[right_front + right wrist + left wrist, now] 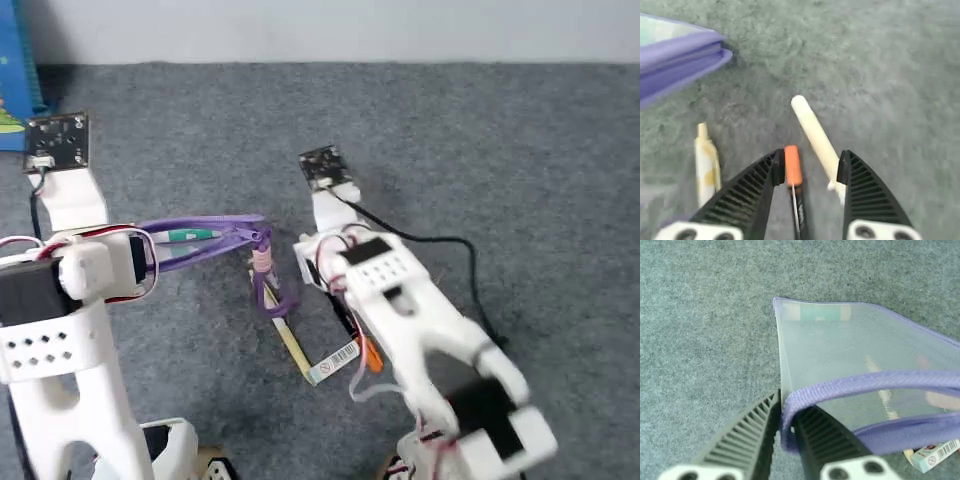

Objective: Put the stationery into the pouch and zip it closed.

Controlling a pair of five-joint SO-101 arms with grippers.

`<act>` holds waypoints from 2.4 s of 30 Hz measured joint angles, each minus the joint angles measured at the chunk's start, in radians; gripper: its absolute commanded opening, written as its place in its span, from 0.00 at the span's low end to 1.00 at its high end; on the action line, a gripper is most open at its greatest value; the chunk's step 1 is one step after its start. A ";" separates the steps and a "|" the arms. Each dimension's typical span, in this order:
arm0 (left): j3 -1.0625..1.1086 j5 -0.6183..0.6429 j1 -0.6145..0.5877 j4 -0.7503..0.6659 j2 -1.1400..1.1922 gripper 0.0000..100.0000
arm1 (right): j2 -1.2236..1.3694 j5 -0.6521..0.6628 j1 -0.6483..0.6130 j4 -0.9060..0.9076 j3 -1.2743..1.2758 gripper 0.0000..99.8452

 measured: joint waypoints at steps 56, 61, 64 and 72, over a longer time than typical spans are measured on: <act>0.000 0.000 0.000 0.000 0.000 0.01 | -0.899 0.009 -0.238 0.459 -0.298 0.01; 0.000 0.000 0.000 0.000 0.000 0.01 | -0.991 0.034 -0.307 0.141 -0.092 0.01; 0.017 0.000 0.000 0.000 -0.003 0.01 | -1.046 0.077 -0.367 -0.103 0.072 0.01; 0.023 0.000 0.000 0.000 -0.005 0.01 | -1.079 0.087 -0.430 -0.614 0.288 0.01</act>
